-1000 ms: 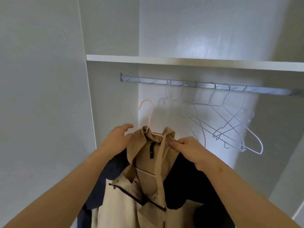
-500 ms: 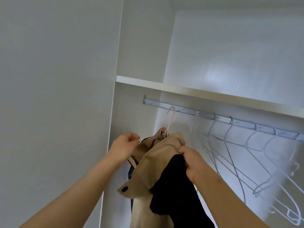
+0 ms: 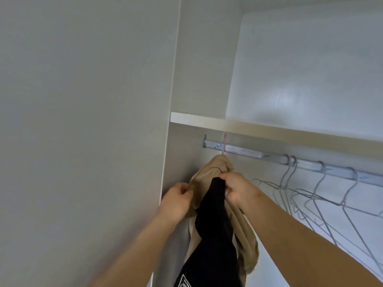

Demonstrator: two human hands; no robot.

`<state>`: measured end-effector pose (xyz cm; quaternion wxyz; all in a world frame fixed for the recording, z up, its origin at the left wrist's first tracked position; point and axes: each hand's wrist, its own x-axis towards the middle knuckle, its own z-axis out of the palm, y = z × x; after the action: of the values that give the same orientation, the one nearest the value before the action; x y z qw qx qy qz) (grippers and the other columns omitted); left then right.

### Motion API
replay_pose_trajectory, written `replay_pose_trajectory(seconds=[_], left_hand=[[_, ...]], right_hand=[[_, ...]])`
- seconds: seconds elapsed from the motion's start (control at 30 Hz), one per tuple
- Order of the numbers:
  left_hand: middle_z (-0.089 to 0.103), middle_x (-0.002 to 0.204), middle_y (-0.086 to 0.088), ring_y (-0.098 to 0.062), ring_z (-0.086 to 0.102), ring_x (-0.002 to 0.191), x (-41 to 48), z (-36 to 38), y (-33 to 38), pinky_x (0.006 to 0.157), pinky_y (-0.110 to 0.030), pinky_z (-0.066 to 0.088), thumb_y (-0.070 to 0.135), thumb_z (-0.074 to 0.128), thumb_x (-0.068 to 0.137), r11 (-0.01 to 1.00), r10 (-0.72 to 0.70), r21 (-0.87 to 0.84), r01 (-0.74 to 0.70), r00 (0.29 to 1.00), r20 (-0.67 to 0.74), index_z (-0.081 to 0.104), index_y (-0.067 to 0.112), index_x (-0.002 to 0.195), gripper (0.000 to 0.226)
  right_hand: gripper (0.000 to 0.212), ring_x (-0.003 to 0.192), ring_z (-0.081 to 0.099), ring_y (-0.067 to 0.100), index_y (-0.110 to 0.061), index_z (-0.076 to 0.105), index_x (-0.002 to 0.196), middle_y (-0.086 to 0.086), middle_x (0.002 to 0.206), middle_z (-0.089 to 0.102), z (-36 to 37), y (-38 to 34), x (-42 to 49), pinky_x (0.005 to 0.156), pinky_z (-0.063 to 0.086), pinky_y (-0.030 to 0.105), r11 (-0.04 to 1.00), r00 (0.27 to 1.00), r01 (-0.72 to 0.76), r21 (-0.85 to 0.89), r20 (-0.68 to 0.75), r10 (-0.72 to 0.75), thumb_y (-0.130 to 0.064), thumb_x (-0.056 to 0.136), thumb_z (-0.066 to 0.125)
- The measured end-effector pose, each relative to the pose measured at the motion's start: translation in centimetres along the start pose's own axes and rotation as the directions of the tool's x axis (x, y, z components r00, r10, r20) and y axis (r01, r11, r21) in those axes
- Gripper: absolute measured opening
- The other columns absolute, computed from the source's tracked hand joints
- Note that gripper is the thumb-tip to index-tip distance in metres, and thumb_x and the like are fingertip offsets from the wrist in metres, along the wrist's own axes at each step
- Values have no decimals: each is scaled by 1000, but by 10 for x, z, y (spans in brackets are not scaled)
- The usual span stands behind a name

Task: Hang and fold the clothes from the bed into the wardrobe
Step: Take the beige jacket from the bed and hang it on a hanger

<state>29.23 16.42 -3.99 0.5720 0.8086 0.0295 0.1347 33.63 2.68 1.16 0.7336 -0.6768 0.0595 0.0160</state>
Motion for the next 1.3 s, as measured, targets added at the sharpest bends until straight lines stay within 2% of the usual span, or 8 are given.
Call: replay_pose_trajectory(seconds=[0.3, 0.43, 0.57, 0.7, 0.87, 1.0, 1.1, 1.3], left_hand=[[59, 113, -5, -24, 56, 104, 25, 22, -27, 89, -32, 45, 8, 43, 94, 982, -109, -158, 105, 994, -13, 51, 14, 125, 33], [58, 121, -9, -26, 54, 111, 24, 25, -35, 98, -37, 43, 1, 41, 93, 986, -114, -126, 109, 993, -35, 52, 11, 122, 33], [57, 120, -6, -17, 53, 103, 17, 25, -47, 89, -24, 42, -1, 39, 93, 995, -83, -56, 81, 996, -44, 53, 15, 122, 36], [59, 119, -3, -13, 51, 93, 7, 23, -51, 78, -19, 39, 1, 38, 92, 995, -86, 52, 90, 994, -67, 54, 18, 123, 39], [59, 122, -1, -18, 54, 108, -25, 24, -54, 83, -19, 38, 5, 41, 93, 980, 3, 196, 12, 997, -75, 56, 19, 123, 36], [61, 115, -2, -20, 57, 101, -69, 31, -60, 90, -32, 48, 12, 47, 92, 983, 7, 185, 12, 995, -104, 60, 19, 116, 28], [61, 114, 1, -18, 56, 103, -107, 35, -69, 90, -30, 46, 15, 49, 93, 988, -65, 131, 78, 992, -105, 61, 19, 115, 26], [60, 99, -2, -22, 56, 96, -193, 55, -89, 89, -33, 47, 15, 45, 95, 956, -291, 57, 288, 956, 46, 64, 20, 98, 20]], right_hand=[[35, 102, 57, 33, 7, 46, 126, 23, 108, 57, 32, 34, 30, 82, 45, 37, 975, 975, -203, 88, 115, 193, 10, 95, 32], [25, 81, 56, 24, -3, 49, 114, 15, 95, 55, 34, 44, 33, 74, 49, 33, 963, 959, -260, 72, 134, 249, 7, 95, 35], [42, 118, 51, 33, -17, 44, 134, 9, 114, 57, 29, 58, 27, 90, 41, 38, 959, 955, -257, 121, 186, 232, 1, 97, 36], [47, 128, 43, 32, -24, 40, 139, 7, 142, 43, 22, 73, 11, 101, 36, 41, 950, 953, -256, 180, 214, 216, -2, 98, 36], [38, 128, 43, 30, -19, 44, 135, 11, 138, 47, 9, 100, -25, 99, 37, 40, 894, 932, -340, 292, 231, 279, -13, 98, 42], [21, 95, 57, 25, -13, 55, 114, 9, 115, 59, -11, 125, -66, 88, 46, 37, 878, 928, -366, 310, 193, 319, -19, 95, 52], [12, 89, 59, 22, -14, 58, 103, 6, 105, 62, -29, 143, -102, 74, 47, 32, 878, 926, -376, 297, 161, 342, -20, 93, 54], [13, 92, 60, 24, -12, 59, 103, 7, 100, 64, -68, 195, -191, 78, 48, 33, 824, 898, -431, 366, 82, 433, -16, 92, 54]])
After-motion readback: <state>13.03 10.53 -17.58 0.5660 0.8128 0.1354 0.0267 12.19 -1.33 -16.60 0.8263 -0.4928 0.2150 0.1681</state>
